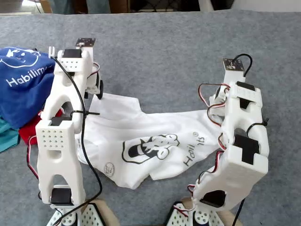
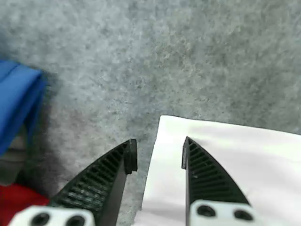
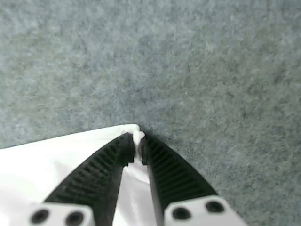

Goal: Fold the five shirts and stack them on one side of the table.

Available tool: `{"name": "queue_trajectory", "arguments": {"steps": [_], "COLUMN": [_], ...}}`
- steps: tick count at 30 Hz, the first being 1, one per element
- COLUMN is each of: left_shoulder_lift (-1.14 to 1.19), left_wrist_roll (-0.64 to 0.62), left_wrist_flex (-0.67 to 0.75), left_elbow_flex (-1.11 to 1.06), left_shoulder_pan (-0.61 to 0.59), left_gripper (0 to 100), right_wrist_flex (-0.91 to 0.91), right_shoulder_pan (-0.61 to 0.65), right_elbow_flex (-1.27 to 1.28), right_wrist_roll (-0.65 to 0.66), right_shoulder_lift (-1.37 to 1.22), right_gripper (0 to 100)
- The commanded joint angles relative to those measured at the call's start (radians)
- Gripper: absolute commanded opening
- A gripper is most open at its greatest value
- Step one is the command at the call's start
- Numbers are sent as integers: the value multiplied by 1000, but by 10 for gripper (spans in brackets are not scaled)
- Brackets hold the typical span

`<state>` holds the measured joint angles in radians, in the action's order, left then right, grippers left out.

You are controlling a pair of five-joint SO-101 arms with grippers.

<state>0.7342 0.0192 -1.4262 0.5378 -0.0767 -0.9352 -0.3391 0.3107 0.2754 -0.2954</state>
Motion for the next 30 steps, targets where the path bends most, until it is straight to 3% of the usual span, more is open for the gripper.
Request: {"name": "queue_trajectory", "arguments": {"steps": [1,10,16,30], "left_shoulder_lift": [-15,-15,-66,-164], "left_wrist_roll": [5,8,9,6], "left_wrist_flex": [57,80,-15,23], "left_elbow_flex": [-15,-18,39,-35], "left_shoulder_pan": [-16,-38,-13,30], "left_gripper": [182,182,182,182], "right_wrist_flex": [29,29,29,29], "right_shoulder_pan": [3,3,3,3], "right_elbow_flex": [-4,-4,-4,-4], "right_wrist_roll": [-8,-8,-8,-8], "right_shoulder_lift": [16,16,16,16], "right_gripper": [15,15,15,15]}}
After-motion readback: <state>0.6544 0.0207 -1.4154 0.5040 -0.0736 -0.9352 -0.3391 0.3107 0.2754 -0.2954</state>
